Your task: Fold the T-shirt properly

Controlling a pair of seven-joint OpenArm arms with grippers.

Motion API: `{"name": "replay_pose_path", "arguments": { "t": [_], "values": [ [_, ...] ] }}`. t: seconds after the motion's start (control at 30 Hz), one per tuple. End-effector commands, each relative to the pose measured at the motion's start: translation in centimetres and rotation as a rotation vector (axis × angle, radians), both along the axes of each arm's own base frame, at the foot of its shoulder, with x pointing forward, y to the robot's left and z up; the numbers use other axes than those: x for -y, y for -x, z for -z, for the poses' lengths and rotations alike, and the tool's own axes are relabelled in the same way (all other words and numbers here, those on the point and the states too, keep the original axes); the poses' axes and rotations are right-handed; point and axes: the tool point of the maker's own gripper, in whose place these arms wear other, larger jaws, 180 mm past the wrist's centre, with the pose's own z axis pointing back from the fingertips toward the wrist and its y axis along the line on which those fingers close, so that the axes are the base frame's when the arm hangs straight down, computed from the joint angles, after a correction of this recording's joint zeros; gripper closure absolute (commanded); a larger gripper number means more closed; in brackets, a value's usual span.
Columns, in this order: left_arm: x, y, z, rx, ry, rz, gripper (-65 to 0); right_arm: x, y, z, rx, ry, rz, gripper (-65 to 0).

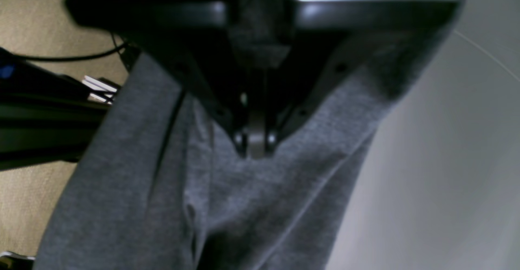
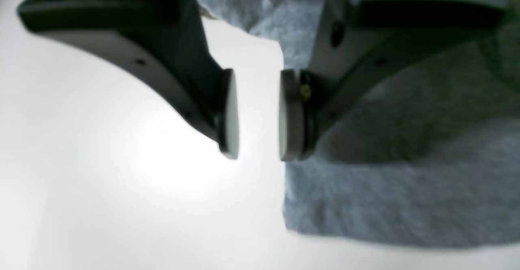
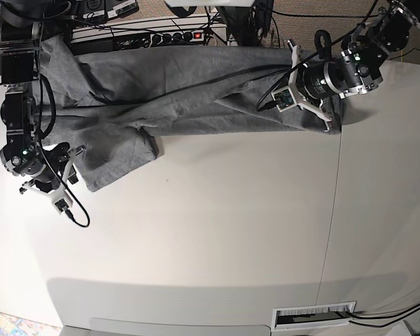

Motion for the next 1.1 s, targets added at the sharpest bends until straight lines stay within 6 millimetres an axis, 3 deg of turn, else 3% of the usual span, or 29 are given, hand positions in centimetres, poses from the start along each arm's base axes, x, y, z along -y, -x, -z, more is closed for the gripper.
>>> {"name": "replay_pose_path", "arguments": {
  "t": [0.0, 0.37, 0.5, 0.63, 0.83, 1.07],
  "values": [
    [0.1, -0.6, -0.9, 0.028, 0.022, 0.001, 0.0, 1.0, -1.2, -1.9, 0.055, 0.014, 0.01, -19.9],
    [0.1, -0.6, -0.9, 0.027, 0.021, 0.001, 0.0, 4.1, 1.0, 2.6, -0.044, -0.025, 0.114, -19.1],
    [0.1, -0.6, -0.9, 0.028, 0.021, 0.001, 0.0, 4.1, 2.0, 3.3, -0.107, -0.054, 0.149, -2.1],
    [0.1, -0.6, -0.9, 0.027, 0.021, 0.001, 0.0, 3.5, 2.7, 3.8, -0.157, -0.098, 0.172, 0.0],
    [0.1, -0.6, -0.9, 0.027, 0.02, 0.001, 0.0, 3.4, 2.9, 3.4, -0.175, -0.098, 0.174, 0.0],
    [0.1, -0.6, -0.9, 0.027, 0.021, 0.001, 0.0, 1.2, 2.3, -0.2, -0.153, -0.149, 0.108, 0.0]
  ]
}}
